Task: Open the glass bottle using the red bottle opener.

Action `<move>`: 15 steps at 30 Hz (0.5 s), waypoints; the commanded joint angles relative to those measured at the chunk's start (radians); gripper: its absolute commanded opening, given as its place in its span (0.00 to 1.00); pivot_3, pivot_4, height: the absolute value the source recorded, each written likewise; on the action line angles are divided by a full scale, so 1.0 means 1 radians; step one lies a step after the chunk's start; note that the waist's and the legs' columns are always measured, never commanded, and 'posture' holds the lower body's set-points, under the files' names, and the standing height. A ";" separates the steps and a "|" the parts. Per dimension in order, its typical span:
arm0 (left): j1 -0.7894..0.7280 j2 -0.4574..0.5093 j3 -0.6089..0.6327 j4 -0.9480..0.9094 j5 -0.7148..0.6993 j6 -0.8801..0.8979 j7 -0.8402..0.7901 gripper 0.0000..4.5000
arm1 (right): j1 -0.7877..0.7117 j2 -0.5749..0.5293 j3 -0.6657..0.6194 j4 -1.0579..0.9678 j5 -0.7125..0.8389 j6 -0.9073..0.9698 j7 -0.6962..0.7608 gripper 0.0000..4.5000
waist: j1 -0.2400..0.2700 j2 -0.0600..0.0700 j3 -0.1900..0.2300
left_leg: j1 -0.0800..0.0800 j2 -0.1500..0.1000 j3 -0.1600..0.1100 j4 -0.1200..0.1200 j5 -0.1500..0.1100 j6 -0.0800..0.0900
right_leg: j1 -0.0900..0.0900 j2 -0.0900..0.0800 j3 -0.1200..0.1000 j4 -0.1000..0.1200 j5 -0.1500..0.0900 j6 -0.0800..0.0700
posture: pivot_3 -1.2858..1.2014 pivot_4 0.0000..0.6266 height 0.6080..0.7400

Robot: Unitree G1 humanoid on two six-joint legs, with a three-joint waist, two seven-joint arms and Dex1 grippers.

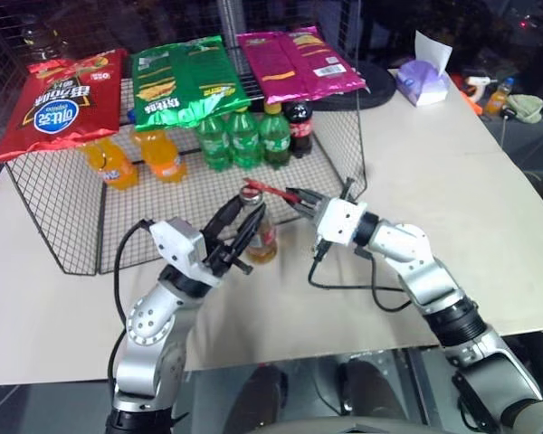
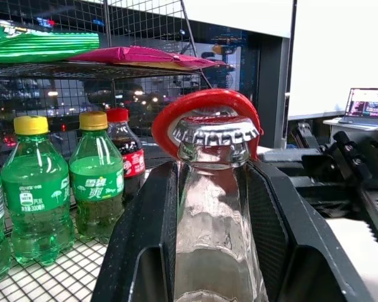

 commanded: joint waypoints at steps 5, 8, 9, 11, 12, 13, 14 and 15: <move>0.020 0.004 -0.018 0.022 0.006 0.018 -0.009 0.25 | -0.013 0.013 0.003 0.050 -0.082 -0.176 -0.072 0.01 | 0.001 0.000 0.000 | 0.000 0.000 0.000 0.000 0.000 0.000 | 0.001 0.000 0.000 0.000 0.000 0.000 | 0.52 0.24 1.00; 0.018 0.005 -0.015 0.024 0.005 0.018 -0.008 0.25 | -0.004 0.007 0.014 0.061 -0.117 -0.205 -0.085 0.01 | 0.001 0.000 0.000 | 0.001 0.000 0.000 0.000 0.000 0.000 | 0.001 0.000 0.000 0.000 0.000 0.000 | 0.52 0.24 1.00; 0.016 0.004 -0.014 0.026 0.005 0.018 -0.008 0.25 | -0.002 0.004 0.020 0.074 -0.141 -0.218 -0.098 0.01 | 0.001 0.000 0.000 | 0.001 0.000 0.000 0.000 0.000 0.000 | 0.001 0.000 0.000 0.000 0.000 0.000 | 0.52 0.24 1.00; 0.013 0.003 -0.015 0.029 0.006 0.018 -0.008 0.25 | -0.004 0.002 0.028 0.099 -0.183 -0.236 -0.121 0.01 | 0.001 0.000 0.000 | 0.001 0.000 0.000 0.000 0.000 0.000 | 0.001 0.000 0.000 0.000 0.000 0.000 | 0.52 0.24 1.00; 0.011 0.002 -0.016 0.031 0.006 0.018 -0.008 0.25 | -0.007 0.002 0.034 0.122 -0.201 -0.244 -0.131 0.01 | 0.001 0.000 -0.001 | 0.001 0.000 0.000 0.000 0.000 0.000 | 0.001 0.000 0.000 0.000 0.000 0.000 | 0.52 0.24 1.00; 0.010 0.001 -0.016 0.033 0.006 0.018 -0.008 0.25 | -0.005 0.009 0.038 0.147 -0.203 -0.250 -0.140 0.01 | 0.001 0.001 -0.001 | 0.002 0.000 0.000 0.000 0.000 0.000 | 0.002 0.000 0.000 0.000 0.000 0.000 | 0.52 0.24 1.00; 0.008 0.001 -0.017 0.035 0.006 0.018 -0.009 0.25 | -0.005 0.015 0.043 0.175 -0.212 -0.259 -0.153 0.01 | 0.001 0.001 -0.001 | 0.004 0.000 0.001 0.000 0.000 0.000 | 0.004 0.000 0.001 0.000 0.000 0.000 | 0.52 0.24 1.00; 0.008 0.001 -0.018 0.036 0.006 0.017 -0.010 0.25 | -0.007 0.016 0.051 0.198 -0.229 -0.276 -0.166 0.01 | 0.001 0.001 -0.001 | 0.007 0.000 0.001 -0.001 0.000 0.000 | 0.006 0.000 0.001 0.000 0.000 0.000 | 0.52 0.24 1.00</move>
